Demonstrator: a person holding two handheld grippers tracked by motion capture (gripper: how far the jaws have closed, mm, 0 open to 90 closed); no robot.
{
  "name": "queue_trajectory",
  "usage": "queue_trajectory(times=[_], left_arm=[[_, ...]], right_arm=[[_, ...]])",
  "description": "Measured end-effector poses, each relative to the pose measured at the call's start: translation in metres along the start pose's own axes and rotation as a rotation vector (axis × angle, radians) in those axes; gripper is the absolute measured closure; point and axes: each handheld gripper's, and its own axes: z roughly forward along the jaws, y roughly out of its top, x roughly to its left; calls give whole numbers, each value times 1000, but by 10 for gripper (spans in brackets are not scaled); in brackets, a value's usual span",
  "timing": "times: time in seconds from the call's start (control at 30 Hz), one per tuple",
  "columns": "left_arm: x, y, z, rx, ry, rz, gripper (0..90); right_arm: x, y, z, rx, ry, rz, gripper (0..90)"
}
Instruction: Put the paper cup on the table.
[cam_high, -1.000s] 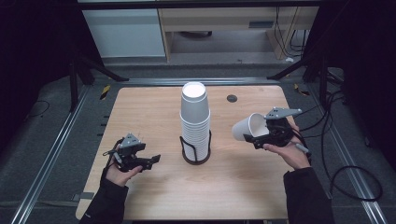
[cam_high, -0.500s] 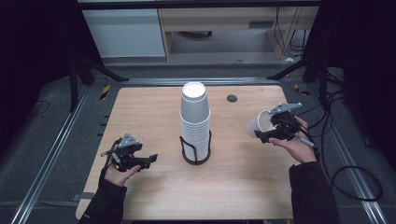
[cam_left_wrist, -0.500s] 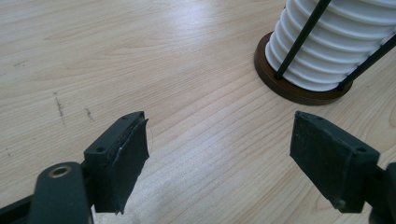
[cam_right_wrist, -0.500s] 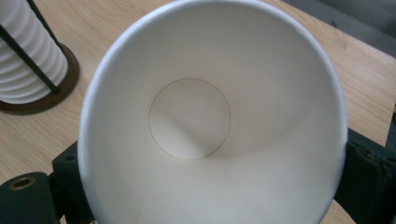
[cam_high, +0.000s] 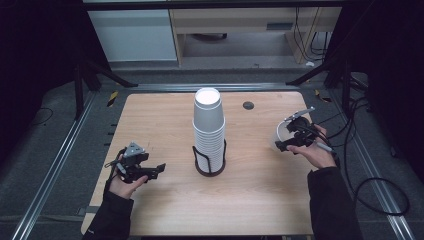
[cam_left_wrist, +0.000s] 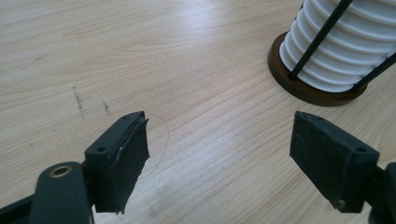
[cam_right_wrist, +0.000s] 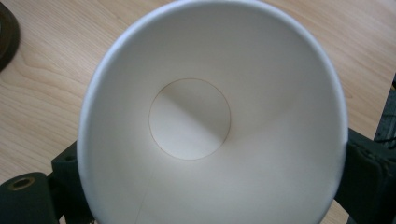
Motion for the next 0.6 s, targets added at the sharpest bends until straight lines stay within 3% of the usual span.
queue_trajectory(times=[0.37,0.6], left_arm=[[1,0,1,10,6,-1,194],[0,-1,3,16,5,6,197]], right_arm=[[-9,-4,14,98,3,20,76],[-8,-5,25,155,1,-3,74]])
